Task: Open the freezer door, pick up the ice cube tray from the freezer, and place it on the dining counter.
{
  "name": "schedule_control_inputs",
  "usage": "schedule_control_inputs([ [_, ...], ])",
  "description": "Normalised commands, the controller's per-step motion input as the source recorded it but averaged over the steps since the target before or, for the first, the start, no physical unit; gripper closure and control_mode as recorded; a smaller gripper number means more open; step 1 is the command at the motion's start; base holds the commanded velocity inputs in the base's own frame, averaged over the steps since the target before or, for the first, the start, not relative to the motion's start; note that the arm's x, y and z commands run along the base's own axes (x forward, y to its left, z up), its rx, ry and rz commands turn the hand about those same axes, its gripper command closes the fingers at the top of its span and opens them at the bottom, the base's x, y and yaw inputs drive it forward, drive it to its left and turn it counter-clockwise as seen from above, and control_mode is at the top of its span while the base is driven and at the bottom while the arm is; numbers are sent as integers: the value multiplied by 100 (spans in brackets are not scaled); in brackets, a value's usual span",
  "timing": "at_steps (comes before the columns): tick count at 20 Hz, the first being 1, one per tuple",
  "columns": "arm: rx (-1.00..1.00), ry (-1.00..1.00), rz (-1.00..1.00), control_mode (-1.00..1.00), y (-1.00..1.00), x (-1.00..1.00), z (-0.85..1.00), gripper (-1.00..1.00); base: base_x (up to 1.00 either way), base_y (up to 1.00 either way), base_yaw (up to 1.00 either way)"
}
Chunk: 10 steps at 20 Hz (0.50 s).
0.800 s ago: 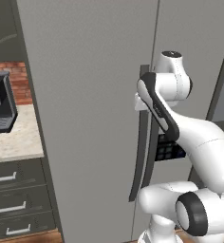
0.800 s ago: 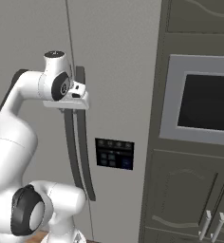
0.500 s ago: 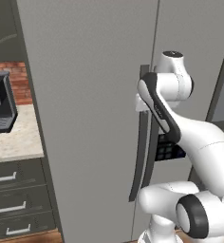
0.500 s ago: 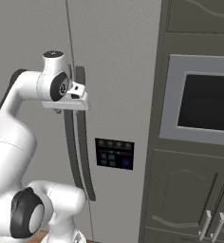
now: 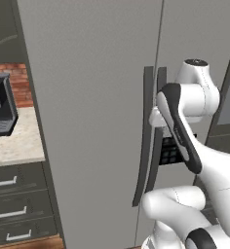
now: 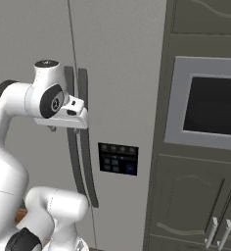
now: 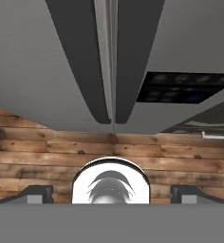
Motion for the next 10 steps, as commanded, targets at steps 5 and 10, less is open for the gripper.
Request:
schedule_control_inputs([
  [5, 0, 2, 0, -100, -5, -34, -2, -100, 0, 0, 0],
  [10, 0, 0, 0, 100, 0, 0, 0, -100, 0, 0, 0],
])
